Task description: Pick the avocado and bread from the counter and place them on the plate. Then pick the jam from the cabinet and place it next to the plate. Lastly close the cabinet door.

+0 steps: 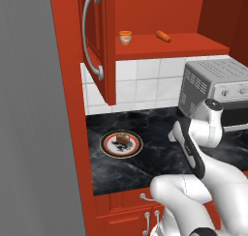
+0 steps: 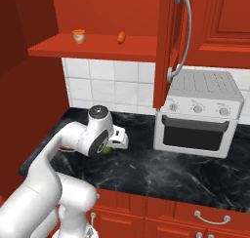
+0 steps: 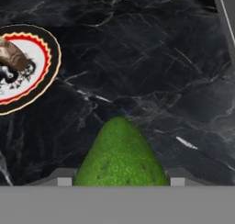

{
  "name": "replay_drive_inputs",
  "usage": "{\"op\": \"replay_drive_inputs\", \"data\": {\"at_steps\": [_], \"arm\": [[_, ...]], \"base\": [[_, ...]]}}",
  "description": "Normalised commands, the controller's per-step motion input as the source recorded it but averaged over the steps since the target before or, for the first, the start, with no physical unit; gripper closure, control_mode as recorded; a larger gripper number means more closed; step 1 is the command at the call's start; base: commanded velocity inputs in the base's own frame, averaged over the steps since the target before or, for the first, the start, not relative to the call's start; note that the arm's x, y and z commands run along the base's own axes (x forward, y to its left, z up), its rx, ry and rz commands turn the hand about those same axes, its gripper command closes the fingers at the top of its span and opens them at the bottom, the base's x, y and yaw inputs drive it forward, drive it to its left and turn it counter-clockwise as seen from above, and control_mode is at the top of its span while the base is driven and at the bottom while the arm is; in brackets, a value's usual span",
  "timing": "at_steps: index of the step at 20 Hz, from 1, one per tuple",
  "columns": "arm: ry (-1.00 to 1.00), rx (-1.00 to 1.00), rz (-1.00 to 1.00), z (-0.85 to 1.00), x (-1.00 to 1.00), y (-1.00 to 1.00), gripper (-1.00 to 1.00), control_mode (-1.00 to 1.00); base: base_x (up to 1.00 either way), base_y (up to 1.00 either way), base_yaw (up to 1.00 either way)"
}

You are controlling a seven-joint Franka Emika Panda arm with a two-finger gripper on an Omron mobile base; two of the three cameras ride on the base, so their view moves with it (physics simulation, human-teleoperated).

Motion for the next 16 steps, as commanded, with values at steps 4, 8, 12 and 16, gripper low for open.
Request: {"op": "replay_drive_inputs", "data": {"at_steps": [4,8,12,16], "arm": [[0.00,0.00,0.11,0.08,0.00,0.63,1.00,-1.00],[0.00,0.00,0.09,0.11,0.00,0.65,1.00,-1.00],[0.01,0.00,0.06,0.09,0.00,0.63,1.00,-1.00],[0.02,0.00,0.02,0.05,0.03,0.55,1.00,-1.00]], "base": [[0.00,0.00,0.00],[0.00,0.00,0.00],[0.00,0.00,0.00],[0.00,0.00,0.00]]}}
